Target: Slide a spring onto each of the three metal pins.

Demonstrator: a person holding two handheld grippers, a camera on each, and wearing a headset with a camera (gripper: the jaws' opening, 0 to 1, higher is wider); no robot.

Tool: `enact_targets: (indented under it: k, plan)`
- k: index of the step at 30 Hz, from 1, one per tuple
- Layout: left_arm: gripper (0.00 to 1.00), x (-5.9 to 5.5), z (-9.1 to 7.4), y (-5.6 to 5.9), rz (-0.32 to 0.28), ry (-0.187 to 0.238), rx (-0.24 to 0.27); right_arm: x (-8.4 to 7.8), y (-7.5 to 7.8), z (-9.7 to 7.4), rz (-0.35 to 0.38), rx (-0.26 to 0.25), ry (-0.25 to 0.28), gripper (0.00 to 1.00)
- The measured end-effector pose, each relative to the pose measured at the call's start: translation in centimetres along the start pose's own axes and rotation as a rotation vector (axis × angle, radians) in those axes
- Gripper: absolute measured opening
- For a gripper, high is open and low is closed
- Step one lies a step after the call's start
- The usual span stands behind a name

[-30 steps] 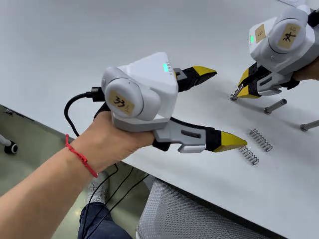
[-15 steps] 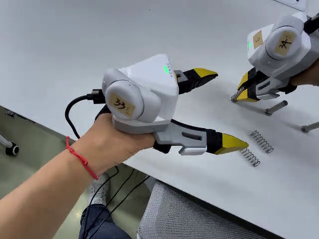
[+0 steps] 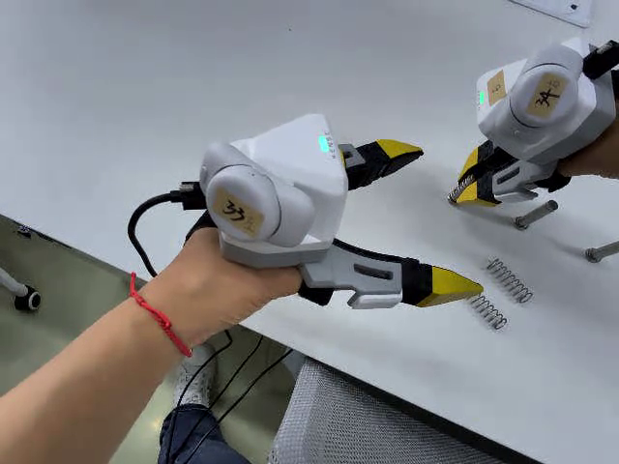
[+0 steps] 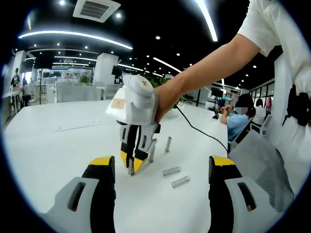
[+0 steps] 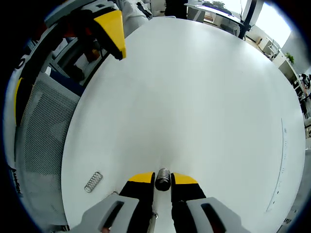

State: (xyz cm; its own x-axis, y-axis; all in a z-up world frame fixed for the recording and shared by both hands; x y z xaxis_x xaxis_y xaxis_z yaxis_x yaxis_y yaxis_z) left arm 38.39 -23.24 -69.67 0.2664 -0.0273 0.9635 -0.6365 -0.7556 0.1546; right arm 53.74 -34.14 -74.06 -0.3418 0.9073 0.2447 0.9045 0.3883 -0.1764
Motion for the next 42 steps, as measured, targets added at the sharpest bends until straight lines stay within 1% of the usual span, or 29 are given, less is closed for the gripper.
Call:
enact_targets:
  k: [13, 21, 25, 30, 31, 35, 38, 39, 41, 42]
  plan:
    - [0.78, 0.2, 0.0, 0.0, 0.01, -0.006, -0.001, -0.2, -0.1, -0.5, 0.017, -0.009, 0.031, 0.14]
    - [0.78, 0.4, 0.0, 0.3, 0.022, -0.012, -0.004, -0.2, -0.7, -1.4, 0.03, -0.027, 0.068, 0.2]
    - [0.78, 0.5, 0.0, 0.5, 0.033, -0.02, -0.008, -0.5, -1.1, -2.0, 0.04, -0.037, 0.103, 0.25]
    - [0.78, 0.8, 0.0, 0.8, 0.043, -0.029, -0.012, -0.8, -1.7, -2.8, 0.051, -0.051, 0.138, 0.27]
    - [0.78, 0.8, 0.1, 0.8, 0.047, -0.03, -0.012, -1.0, -1.7, -2.7, 0.054, -0.052, 0.145, 0.28]
    - [0.78, 1.0, 0.2, 1.1, 0.062, -0.04, -0.019, -1.3, -2.4, -3.5, 0.057, -0.069, 0.181, 0.32]
    - [0.78, 1.1, 0.2, 1.1, 0.073, -0.051, -0.023, -1.7, -2.9, -4.3, 0.073, -0.088, 0.222, 0.35]
    - [0.79, 1.2, 0.3, 1.1, 0.076, -0.053, -0.024, -1.8, -3.2, -4.6, 0.081, -0.097, 0.246, 0.36]
    - [0.79, 1.3, 0.3, 1.2, 0.079, -0.056, -0.028, -2.3, -3.3, -4.8, 0.095, -0.111, 0.27, 0.38]
    - [0.78, 1.3, 0.4, 1.2, 0.084, -0.061, -0.031, -2.6, -3.5, -5.2, 0.095, -0.123, 0.286, 0.4]
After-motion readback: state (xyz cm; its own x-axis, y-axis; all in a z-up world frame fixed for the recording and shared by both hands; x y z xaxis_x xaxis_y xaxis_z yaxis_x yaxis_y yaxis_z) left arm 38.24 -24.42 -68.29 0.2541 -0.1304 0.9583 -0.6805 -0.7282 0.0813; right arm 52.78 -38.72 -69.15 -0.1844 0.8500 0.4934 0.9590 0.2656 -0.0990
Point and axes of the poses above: the centre of the closed fingertips' face, and the gripper's own axes: z roughly forward along the fingers, y roughly to its right, x roughly out of its top, the point moved 10 cm from there along -z, roughly backward along the fingers, and after that the axes turned 8 degrees about x, right-handed, at the moved point
